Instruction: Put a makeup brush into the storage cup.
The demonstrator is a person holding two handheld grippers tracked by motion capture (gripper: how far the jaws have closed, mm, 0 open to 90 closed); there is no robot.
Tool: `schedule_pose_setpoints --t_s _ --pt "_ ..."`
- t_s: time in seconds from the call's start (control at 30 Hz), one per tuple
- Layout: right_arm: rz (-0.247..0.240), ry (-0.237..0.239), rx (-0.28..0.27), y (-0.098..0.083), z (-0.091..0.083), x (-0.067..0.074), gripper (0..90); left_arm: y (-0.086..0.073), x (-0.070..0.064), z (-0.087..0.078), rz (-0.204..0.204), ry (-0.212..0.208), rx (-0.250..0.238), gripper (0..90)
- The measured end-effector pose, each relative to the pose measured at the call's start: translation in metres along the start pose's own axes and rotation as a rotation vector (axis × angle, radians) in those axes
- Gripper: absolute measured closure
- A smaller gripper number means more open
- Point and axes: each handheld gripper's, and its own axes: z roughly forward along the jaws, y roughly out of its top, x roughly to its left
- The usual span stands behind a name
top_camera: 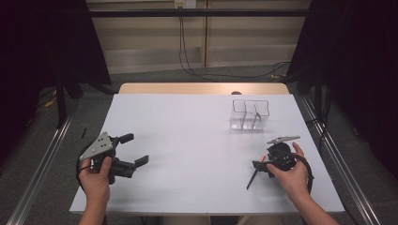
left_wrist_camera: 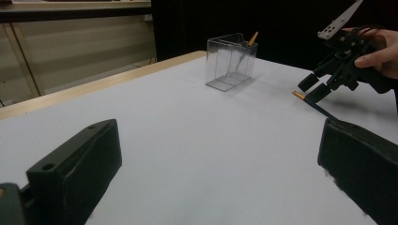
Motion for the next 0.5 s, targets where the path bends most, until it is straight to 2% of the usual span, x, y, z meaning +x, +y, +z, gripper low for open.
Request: schedule_pose_setpoints --t_s 0.07,0.17,0.3,0.43,0.5 --pt "0.005 -0.007 0.024 -0.0005 0.0015 -0.0005 33.0 0.0000 -0.0001 0.0002 0.000 -0.001 0.000 0.0" --pt "-0.001 -0.019 0.024 0.0003 0.0016 0.0007 40.9 0.0000 0.0000 0.0003 0.002 -0.001 0.002 0.0" --pt "-0.052 -0.064 0.034 0.0006 0.0016 0.0026 51.3 -0.0002 0.0001 0.0008 0.002 0.000 0.006 0.0" --pt "-0.058 -0.063 0.053 0.0029 0.0007 0.0016 63.4 0.0000 -0.0001 0.0012 0.004 0.000 0.003 0.0" --pt "-0.062 -0.058 0.064 0.0048 0.0009 0.0014 66.1 0.0003 -0.0004 0.0013 0.002 -0.001 0.001 0.0"
